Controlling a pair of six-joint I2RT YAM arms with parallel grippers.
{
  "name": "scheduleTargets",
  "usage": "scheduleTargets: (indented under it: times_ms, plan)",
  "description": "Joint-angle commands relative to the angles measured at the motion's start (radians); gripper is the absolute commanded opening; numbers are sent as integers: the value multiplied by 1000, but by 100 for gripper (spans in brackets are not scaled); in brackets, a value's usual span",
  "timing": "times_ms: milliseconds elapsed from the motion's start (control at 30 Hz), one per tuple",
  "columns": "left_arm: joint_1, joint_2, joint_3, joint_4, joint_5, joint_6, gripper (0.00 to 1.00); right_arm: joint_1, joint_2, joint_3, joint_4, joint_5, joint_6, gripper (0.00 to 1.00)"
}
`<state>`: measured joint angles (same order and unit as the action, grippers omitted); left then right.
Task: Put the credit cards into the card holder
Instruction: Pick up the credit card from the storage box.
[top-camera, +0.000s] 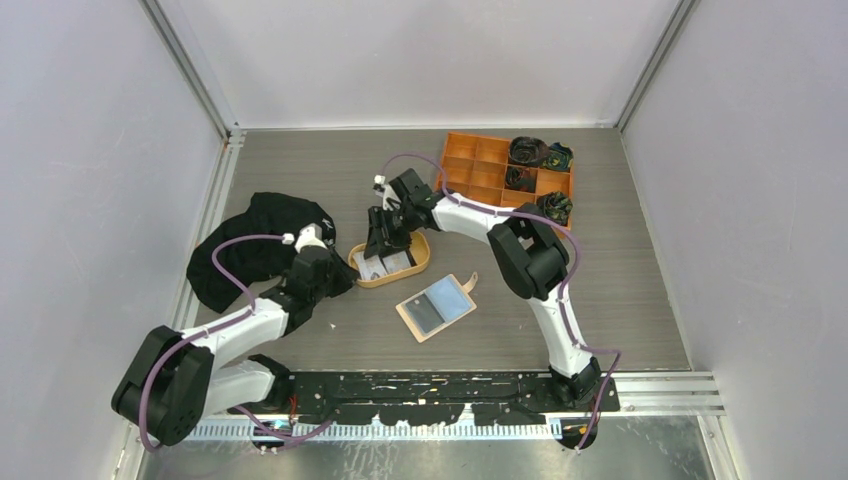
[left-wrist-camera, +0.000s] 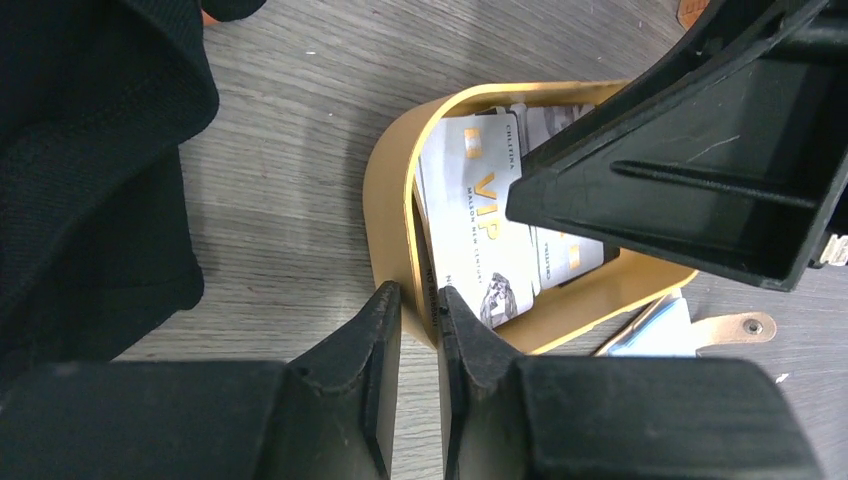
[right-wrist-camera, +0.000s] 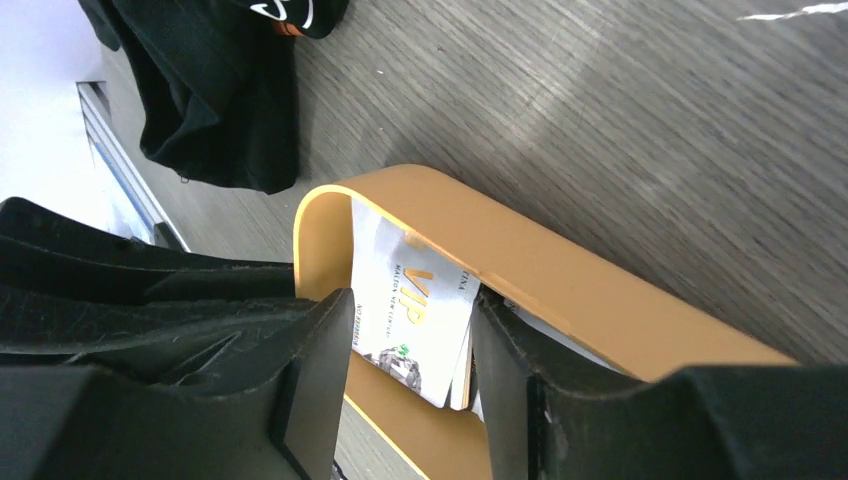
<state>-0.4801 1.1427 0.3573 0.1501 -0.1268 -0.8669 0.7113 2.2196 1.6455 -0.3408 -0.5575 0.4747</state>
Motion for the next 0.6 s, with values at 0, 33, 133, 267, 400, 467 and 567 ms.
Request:
scheduleTargets:
  times_ms: [0, 33, 133, 267, 400, 467, 567]
  plan:
    - [0, 13, 19, 68, 43, -17, 17, 7, -6, -8, 81, -123, 72, 51]
    - [0, 12, 19, 70, 45, -19, 17, 7, -8, -16, 97, -138, 89, 50]
    - [0, 11, 17, 69, 44, -21, 16, 5, -21, -34, 141, -177, 134, 47]
    - [0, 5, 13, 66, 37, -24, 15, -10, -43, -66, 220, -226, 207, 43]
    - [1, 3, 12, 63, 32, -26, 15, -23, -72, -91, 288, -272, 261, 38]
    - [0, 3, 14, 60, 29, -27, 15, -23, -89, -102, 311, -289, 281, 37]
    - [0, 2, 15, 57, 25, -29, 14, -23, -99, -116, 335, -302, 304, 36]
